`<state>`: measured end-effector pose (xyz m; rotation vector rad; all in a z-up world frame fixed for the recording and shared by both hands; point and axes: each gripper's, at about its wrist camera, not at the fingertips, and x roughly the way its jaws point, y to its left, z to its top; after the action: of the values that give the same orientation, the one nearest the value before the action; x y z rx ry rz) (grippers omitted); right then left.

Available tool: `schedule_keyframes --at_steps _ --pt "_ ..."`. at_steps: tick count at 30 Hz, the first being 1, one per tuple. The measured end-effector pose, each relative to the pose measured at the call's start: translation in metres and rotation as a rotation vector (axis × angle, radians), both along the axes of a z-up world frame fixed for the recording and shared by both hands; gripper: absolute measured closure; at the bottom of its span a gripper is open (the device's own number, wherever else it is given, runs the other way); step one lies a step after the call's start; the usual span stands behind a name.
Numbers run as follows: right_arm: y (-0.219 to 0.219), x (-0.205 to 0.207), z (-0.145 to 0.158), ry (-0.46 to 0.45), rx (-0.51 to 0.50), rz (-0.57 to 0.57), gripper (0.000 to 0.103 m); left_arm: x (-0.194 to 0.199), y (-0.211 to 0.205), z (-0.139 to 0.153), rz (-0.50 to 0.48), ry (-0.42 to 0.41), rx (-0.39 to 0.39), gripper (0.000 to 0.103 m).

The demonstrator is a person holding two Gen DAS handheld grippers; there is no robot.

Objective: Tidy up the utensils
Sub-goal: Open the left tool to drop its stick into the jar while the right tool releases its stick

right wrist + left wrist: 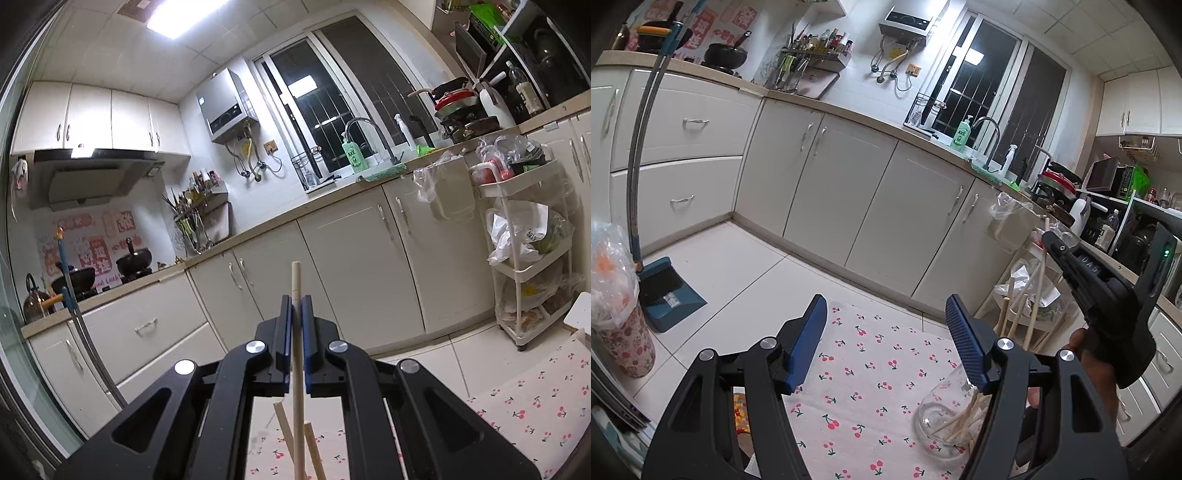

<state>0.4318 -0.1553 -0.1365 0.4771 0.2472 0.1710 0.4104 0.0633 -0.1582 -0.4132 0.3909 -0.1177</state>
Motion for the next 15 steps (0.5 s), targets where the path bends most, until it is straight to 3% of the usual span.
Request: schedule_keyframes --at_steps 15 --pt "0.014 -0.011 -0.012 0.057 -0.074 0.047 0.097 0.004 -0.002 -0.002 -0.007 0.022 -0.01 0.037"
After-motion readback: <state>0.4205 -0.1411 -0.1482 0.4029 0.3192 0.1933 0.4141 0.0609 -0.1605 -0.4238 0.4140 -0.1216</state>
